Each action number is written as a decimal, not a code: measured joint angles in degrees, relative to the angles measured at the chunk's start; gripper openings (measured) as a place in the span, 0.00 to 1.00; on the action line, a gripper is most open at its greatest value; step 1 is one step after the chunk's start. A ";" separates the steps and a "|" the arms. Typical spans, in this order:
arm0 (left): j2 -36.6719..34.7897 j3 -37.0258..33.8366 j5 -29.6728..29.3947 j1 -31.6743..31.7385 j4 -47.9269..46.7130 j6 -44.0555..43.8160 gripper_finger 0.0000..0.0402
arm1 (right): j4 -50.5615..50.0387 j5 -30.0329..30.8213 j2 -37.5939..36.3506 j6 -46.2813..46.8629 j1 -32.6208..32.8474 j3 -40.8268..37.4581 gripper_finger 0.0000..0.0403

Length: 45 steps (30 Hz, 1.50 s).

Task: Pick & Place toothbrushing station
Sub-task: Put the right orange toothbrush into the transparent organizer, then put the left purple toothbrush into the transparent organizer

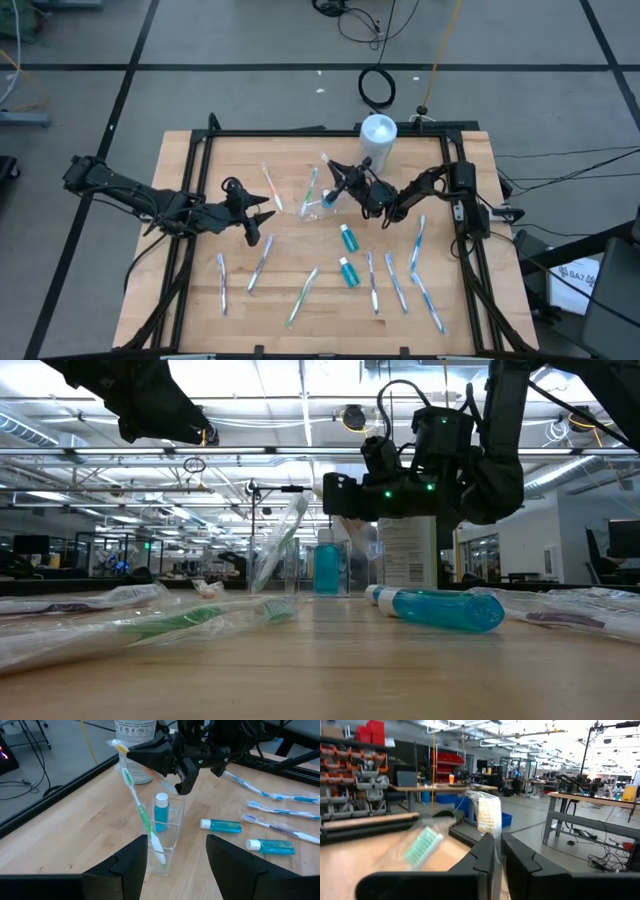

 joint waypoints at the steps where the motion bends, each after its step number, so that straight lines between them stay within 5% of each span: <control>1: 0.00 0.00 0.00 0.01 0.00 -0.02 0.52 | -0.28 0.17 0.00 0.00 0.26 -0.01 0.09; 6: 0.00 0.00 0.00 0.00 0.00 -0.07 0.52 | -0.55 0.20 0.00 -0.67 1.89 -0.02 0.20; 13: 0.00 0.00 0.00 0.02 0.00 -0.05 0.52 | -0.33 7.68 0.00 -5.49 5.21 -0.02 0.31; 31: 0.00 0.00 0.00 0.02 0.00 -0.05 0.52 | -1.84 11.81 -4.11 -7.63 8.31 0.00 0.46; 45: 0.00 0.00 -0.02 0.02 0.00 -0.03 0.52 | -43.70 2.76 -27.51 4.98 6.68 0.00 0.48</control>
